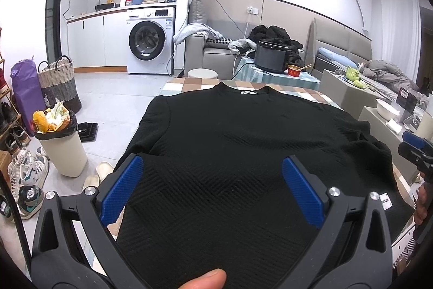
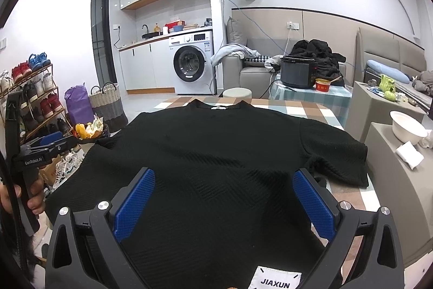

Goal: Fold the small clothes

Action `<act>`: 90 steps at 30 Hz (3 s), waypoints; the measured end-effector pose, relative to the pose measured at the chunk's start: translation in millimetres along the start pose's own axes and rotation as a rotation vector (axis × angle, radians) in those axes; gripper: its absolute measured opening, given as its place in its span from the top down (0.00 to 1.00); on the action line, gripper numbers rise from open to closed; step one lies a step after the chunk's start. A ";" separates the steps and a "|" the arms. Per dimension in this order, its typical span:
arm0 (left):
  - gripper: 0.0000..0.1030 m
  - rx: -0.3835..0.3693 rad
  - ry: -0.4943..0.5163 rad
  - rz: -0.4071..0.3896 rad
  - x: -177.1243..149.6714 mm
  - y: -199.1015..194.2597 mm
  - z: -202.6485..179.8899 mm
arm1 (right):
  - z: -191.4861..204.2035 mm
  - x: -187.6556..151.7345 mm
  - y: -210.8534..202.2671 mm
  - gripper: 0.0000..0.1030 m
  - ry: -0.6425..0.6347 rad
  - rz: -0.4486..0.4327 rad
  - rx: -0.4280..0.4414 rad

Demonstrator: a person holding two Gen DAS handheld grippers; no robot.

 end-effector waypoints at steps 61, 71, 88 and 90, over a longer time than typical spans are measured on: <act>0.01 0.003 -0.046 0.166 23.8 95.3 27.2 | -82.0 14.3 42.4 0.00 0.357 0.078 -0.002; 0.01 0.025 -0.139 0.228 49.7 136.7 49.8 | -183.9 13.9 36.6 0.15 0.730 0.040 -0.060; 0.01 0.094 -0.117 0.305 46.4 184.1 37.7 | -299.5 -35.0 28.9 0.20 1.025 -0.003 -0.134; 0.01 0.109 -0.111 0.307 47.7 186.2 35.0 | -306.2 -38.2 30.7 0.23 1.042 -0.008 -0.128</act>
Point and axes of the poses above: each gripper's, at about its wrist camera, not at the fingertips, and y roughly the way its jaws point, z to its left, x to its top, the point moved 2 cm from there along y, roughly the way its jaws point, and after that the axes turned 12 degrees about x, right-handed, at the moved point
